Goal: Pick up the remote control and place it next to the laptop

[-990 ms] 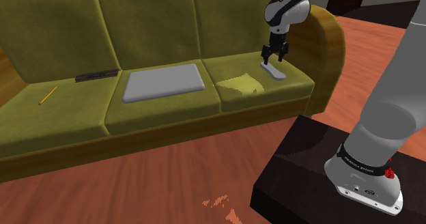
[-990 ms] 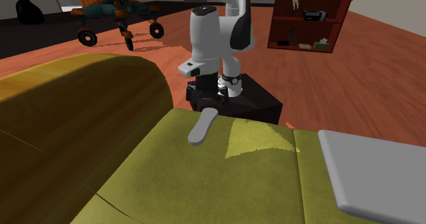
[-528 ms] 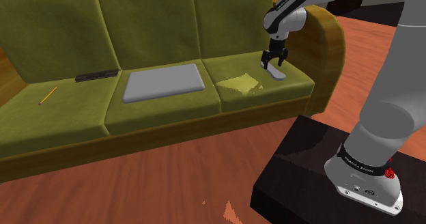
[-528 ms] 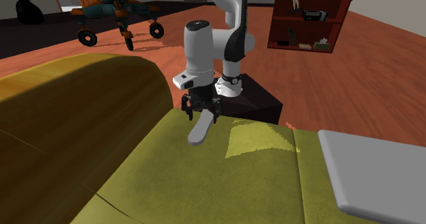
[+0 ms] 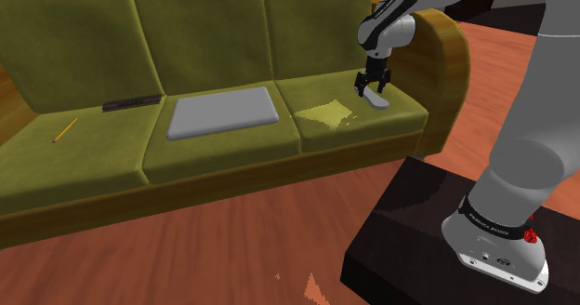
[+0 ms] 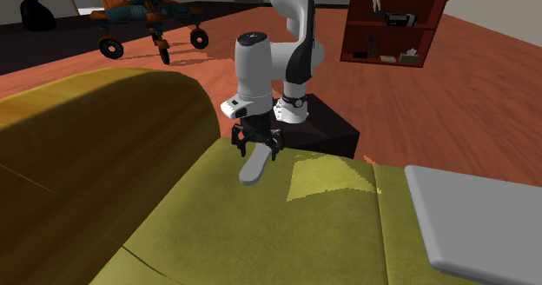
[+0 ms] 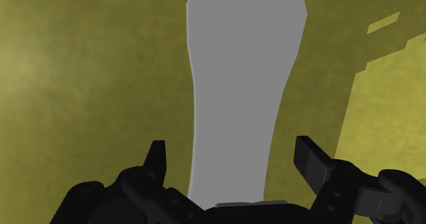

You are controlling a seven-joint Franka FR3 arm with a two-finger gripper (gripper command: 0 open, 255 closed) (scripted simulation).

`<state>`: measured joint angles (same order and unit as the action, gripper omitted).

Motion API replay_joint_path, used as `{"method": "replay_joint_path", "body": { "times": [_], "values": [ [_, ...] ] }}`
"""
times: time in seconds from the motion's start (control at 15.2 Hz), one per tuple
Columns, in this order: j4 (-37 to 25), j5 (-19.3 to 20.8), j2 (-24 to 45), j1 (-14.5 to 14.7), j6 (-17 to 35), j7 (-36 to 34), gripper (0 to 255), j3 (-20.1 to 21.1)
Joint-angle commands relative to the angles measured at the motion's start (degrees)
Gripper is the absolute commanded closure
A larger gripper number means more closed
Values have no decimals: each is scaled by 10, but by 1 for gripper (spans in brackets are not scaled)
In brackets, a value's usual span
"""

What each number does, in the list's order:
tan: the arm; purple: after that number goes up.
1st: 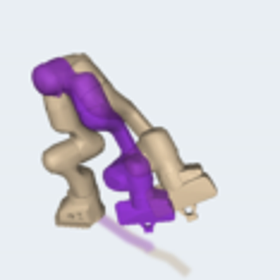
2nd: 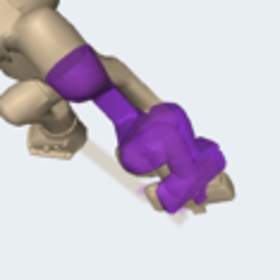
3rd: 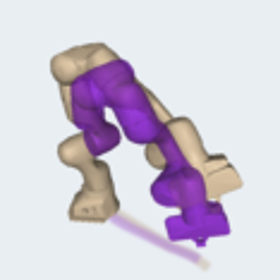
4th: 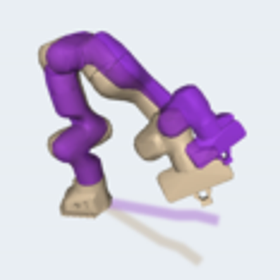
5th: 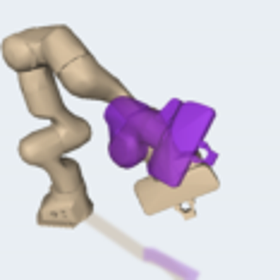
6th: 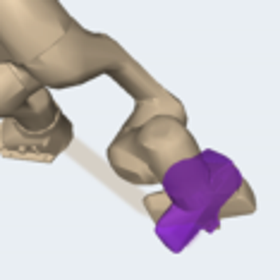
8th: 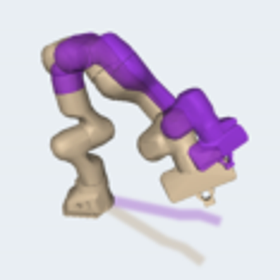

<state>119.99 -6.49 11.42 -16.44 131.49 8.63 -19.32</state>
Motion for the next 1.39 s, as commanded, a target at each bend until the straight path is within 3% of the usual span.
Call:
{"method": "replay_joint_path", "body": {
  "times": [0.0, 0.07, 0.66, 1.32],
  "values": [
    [0, 0, 0, 0, 0, 0, 0, 0],
    [0, 0, 0, 0, 0, 0, 255, 0],
    [0, 0, 0, 0, 0, 0, 255, 0],
    [-31, 22, -41, 4, -69, -16, 255, -5]
  ]
}}
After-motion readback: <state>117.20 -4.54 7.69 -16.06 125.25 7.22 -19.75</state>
